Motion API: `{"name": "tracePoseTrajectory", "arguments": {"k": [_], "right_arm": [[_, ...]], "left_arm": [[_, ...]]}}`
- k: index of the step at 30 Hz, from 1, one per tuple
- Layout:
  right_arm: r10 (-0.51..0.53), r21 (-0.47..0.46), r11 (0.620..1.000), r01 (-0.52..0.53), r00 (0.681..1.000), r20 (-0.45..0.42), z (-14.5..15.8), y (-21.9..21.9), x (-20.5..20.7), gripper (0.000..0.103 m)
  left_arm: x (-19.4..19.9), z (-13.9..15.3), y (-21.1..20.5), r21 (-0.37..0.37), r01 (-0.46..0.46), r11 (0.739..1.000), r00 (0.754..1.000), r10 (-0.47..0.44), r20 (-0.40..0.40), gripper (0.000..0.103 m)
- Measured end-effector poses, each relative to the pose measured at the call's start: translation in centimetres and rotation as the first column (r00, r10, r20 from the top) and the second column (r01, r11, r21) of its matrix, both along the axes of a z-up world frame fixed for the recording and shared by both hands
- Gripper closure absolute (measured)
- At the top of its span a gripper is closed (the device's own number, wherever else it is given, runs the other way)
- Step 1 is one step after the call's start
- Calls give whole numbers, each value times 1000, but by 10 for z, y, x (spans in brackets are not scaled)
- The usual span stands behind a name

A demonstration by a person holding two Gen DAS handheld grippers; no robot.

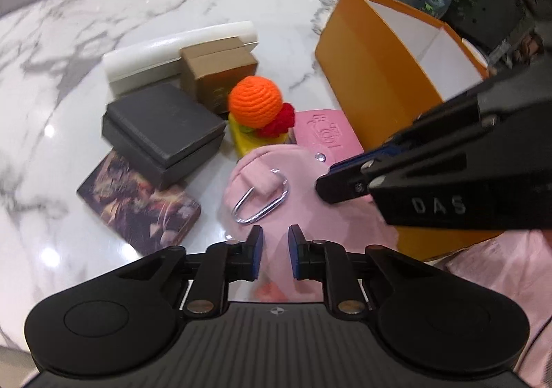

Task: Organize objects
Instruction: 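Move the left gripper to the pink bag while the right moves to the pink wallet, then grasp the pink bag with the left gripper while the right grasps the pink wallet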

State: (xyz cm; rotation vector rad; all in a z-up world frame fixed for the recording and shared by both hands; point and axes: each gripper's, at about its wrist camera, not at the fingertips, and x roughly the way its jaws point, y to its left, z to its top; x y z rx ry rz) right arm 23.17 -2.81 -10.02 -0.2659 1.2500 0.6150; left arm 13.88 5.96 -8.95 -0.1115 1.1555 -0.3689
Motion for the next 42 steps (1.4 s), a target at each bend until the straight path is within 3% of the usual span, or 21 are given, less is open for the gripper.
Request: {"name": "tracePoseTrajectory", "arguments": {"k": [5, 11, 13, 14, 20, 23, 29, 33, 36, 38, 40, 42], "right_arm": [[3, 88, 996, 2, 998, -61, -2, 13, -7, 97], [8, 87, 996, -4, 999, -35, -3, 19, -15, 92], [1, 66, 998, -2, 1000, 9, 3, 14, -15, 91], [-1, 43, 999, -1, 999, 46, 7, 12, -15, 91], [12, -39, 999, -5, 983, 181, 24, -3, -13, 91], [4, -48, 999, 5, 981, 192, 26, -12, -9, 91], [-27, -25, 999, 33, 982, 189, 27, -30, -5, 90], [-45, 0, 999, 46, 984, 175, 24, -37, -1, 90], [-67, 18, 998, 65, 985, 156, 21, -45, 2, 89], [-75, 34, 997, 71, 986, 146, 19, -49, 2, 88], [-78, 51, 996, 72, 987, 138, 19, -53, 2, 88], [-77, 64, 996, 69, 988, 136, 20, -53, 1, 78]], "left_arm": [[-10, 8, 21, -53, -54, 997, 998, 54, -14, 82], [-19, 19, 22, -61, -85, 994, 996, 85, -10, 59], [-19, 21, 16, -72, -104, 992, 995, 105, 0, 45], [-18, 23, 11, -68, -114, 991, 993, 115, 10, 43], [-5, 16, -34, 39, -113, 993, 994, 113, 11, 43], [2, 7, -48, 110, -126, 986, 992, 127, -1, 43], [10, -5, -59, 180, -147, 973, 988, 154, -26, 43], [16, -14, -64, 184, -153, 971, 985, 164, -47, 29], [15, -16, -69, 217, -152, 964, 987, 160, -20, 29], [14, -17, -70, 234, -144, 962, 989, 150, -8, 40], [12, -14, -70, 260, -125, 958, 992, 127, 6, 57], [8, -10, -63, 230, -107, 967, 994, 106, 17, 70]]}}
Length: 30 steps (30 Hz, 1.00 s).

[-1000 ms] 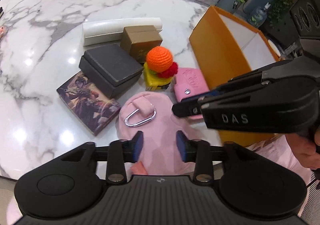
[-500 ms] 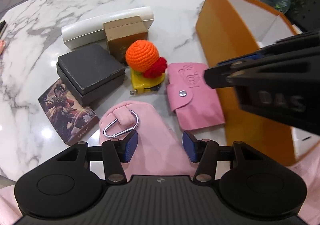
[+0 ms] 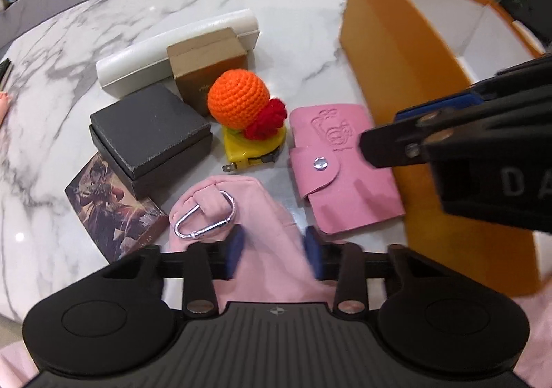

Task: Organize objects
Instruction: 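Grasp the pink bag with the left gripper while the right grasps the pink wallet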

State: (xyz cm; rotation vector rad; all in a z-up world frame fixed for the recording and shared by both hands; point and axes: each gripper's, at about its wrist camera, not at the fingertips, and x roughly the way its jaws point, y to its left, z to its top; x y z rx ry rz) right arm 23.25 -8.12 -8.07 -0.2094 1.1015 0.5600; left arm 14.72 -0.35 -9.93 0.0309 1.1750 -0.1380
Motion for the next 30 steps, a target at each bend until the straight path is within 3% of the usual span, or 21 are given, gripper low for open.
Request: {"name": "tracePoseTrajectory", "arguments": {"k": [1, 5, 9, 15, 17, 18, 20, 25, 30], "right_arm": [[5, 7, 1000, -5, 1000, 1, 1, 1, -1, 76], [27, 7, 1000, -28, 1000, 11, 2, 10, -5, 76], [19, -17, 1000, -18, 1000, 19, -1, 19, -1, 76], [23, -115, 993, -22, 1000, 12, -17, 41, 8, 75], [29, -154, 988, -26, 999, 17, -25, 49, 8, 66], [31, -172, 985, -27, 999, 18, -29, 54, 8, 58], [33, -217, 976, -26, 999, 27, -37, 62, 7, 52], [48, -329, 944, -30, 998, 49, -56, 76, 6, 51], [114, -428, 901, -63, 989, 94, -71, 88, -6, 45]], "left_arm": [[-2, 4, 4, -7, 6, 1000, 1000, -6, 10, 77], [-14, 32, 31, -87, 10, 996, 996, -2, 86, 86], [-23, 56, 62, -255, 30, 966, 989, 9, 149, 88], [-13, 40, 86, -328, -31, 944, 991, 72, 111, 89], [-16, 36, 95, -376, -43, 926, 990, 91, 111, 89], [-17, 36, 99, -388, -46, 921, 988, 99, 117, 89], [-18, 34, 105, -407, -50, 912, 986, 109, 122, 89], [-18, 35, 115, -427, -49, 903, 986, 111, 121, 89], [-19, 34, 117, -434, -45, 900, 986, 110, 126, 89]]}}
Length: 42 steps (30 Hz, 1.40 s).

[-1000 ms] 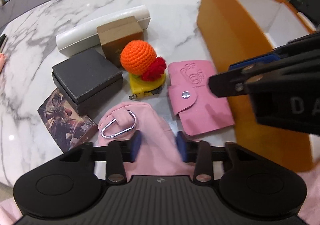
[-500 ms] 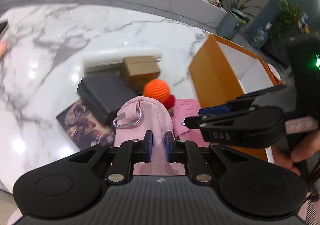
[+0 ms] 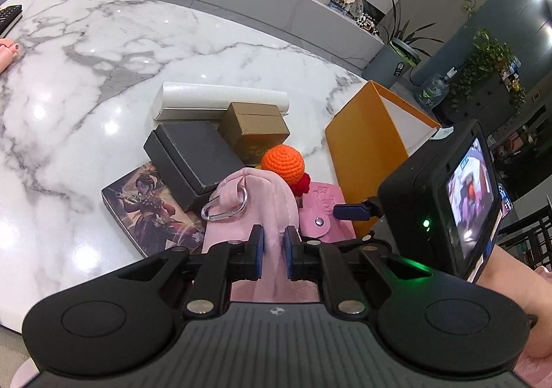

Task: Organize objects
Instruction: 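Grasp the pink bag with the left gripper while the right grasps the pink wallet, then lift and carry the pink bag and pink wallet into the orange box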

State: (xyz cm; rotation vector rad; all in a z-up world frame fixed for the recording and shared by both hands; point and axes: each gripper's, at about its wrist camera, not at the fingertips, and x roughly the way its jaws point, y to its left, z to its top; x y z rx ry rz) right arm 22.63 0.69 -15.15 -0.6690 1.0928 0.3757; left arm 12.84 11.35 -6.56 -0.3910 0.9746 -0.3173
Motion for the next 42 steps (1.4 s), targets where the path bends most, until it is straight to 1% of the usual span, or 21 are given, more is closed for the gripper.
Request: {"name": "tracePoseTrajectory", "arguments": {"k": [2, 3, 5, 6, 7, 8, 14, 18, 20, 23, 27, 30, 33, 38, 40, 42], "right_arm": [[0, -11, 1000, 1, 1000, 18, -1, 1, -2, 45], [-5, -11, 1000, 5, 1000, 15, 0, 0, -1, 49], [-8, -4, 1000, 8, 1000, 2, 1, -2, 0, 51], [-5, 0, 1000, 5, 1000, -1, 2, -3, 0, 54], [-11, 13, 1000, 11, 1000, -4, 3, -4, 0, 57], [-19, 30, 999, 20, 1000, -9, 6, -6, 1, 63], [-86, 170, 981, 95, 995, -57, 26, -26, -4, 65], [-93, 301, 946, 122, 990, -108, 43, -42, -19, 65], [-81, 350, 929, 116, 990, -113, 51, -45, -30, 65], [-71, 420, 900, 117, 990, -123, 65, -53, -39, 65], [-67, 521, 843, 136, 987, -148, 87, -68, -41, 65], [-65, 580, 802, 142, 986, -151, 107, -81, -44, 65], [-70, 628, 765, 144, 987, -142, 128, -97, -48, 65], [-100, 673, 723, 158, 987, -125, 156, -134, -54, 65], [-119, 685, 708, 172, 985, -125, 166, -154, -55, 65], [-146, 694, 693, 195, 981, -129, 175, -177, -55, 65]], "left_arm": [[0, -1, 0, -6, -1, 1000, 1000, 1, 2, 89], [0, 0, 0, -10, -1, 1000, 1000, 2, 3, 89], [0, 0, 0, -13, -2, 1000, 1000, 2, 6, 90], [-1, 1, 0, -14, -1, 1000, 1000, 1, 9, 90], [-2, 1, 0, -17, -1, 1000, 1000, 1, 11, 90], [-2, 1, -1, -21, -2, 1000, 1000, 2, 12, 90], [-7, -1, 0, -48, -19, 999, 1000, 19, 1, 90], [-14, 3, -1, -77, -26, 997, 1000, 27, 7, 90], [-19, 8, -1, -80, -33, 996, 999, 35, 20, 90], [-27, 19, -1, -104, -40, 994, 998, 44, 40, 90], [-36, 39, -2, -124, -43, 991, 995, 54, 81, 90], [-40, 57, -6, -141, -30, 990, 992, 46, 117, 90], [-41, 75, -17, -160, -4, 987, 987, 30, 156, 90], [-35, 96, -47, -189, 66, 980, 978, -26, 209, 91], [-29, 102, -62, -212, 94, 973, 974, -45, 224, 91], [-20, 106, -79, -246, 130, 960, 969, -70, 237, 91]]}}
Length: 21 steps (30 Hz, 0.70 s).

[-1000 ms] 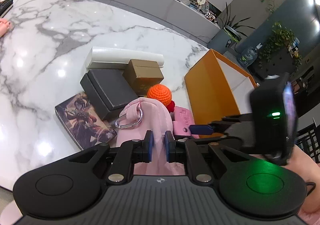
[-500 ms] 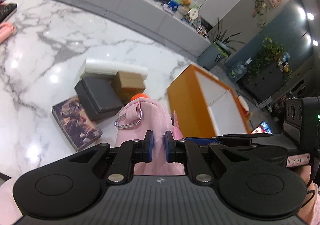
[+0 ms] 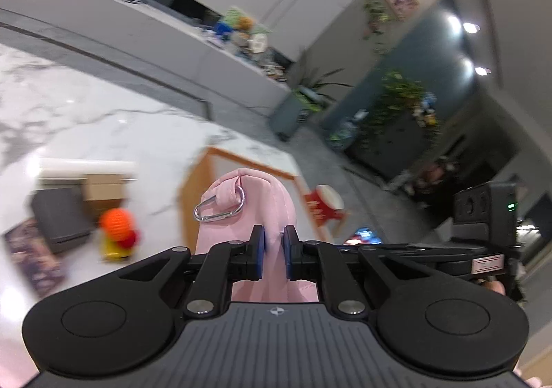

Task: Organize objects
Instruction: 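Lift and carry the pink bag and pink wallet into the orange box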

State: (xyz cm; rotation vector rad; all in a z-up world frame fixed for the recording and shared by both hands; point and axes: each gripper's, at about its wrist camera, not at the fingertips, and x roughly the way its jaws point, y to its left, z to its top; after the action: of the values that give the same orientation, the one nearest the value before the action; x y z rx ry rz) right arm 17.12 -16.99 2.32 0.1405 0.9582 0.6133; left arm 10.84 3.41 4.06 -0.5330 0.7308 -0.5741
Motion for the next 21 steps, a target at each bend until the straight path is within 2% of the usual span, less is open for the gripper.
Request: {"name": "tracePoseTrajectory", "arguments": {"k": [5, 10, 18, 21], "right_arm": [[-84, 21, 996, 84, 996, -12, 15, -57, 3, 65], [-177, 39, 983, 179, 983, -57, 12, -114, 10, 66], [-244, 82, 963, 257, 959, -147, -11, -183, 18, 65], [-251, 104, 956, 274, 949, -192, -25, -195, 24, 66]], "left_arm": [[30, -5, -46, -105, 93, 990, 996, -93, 6, 91], [58, -32, -88, -207, 158, 966, 985, -169, -37, 91], [98, -94, -118, -382, 164, 909, 960, -236, -149, 91], [106, -109, -120, -396, 153, 906, 956, -237, -173, 91]]}}
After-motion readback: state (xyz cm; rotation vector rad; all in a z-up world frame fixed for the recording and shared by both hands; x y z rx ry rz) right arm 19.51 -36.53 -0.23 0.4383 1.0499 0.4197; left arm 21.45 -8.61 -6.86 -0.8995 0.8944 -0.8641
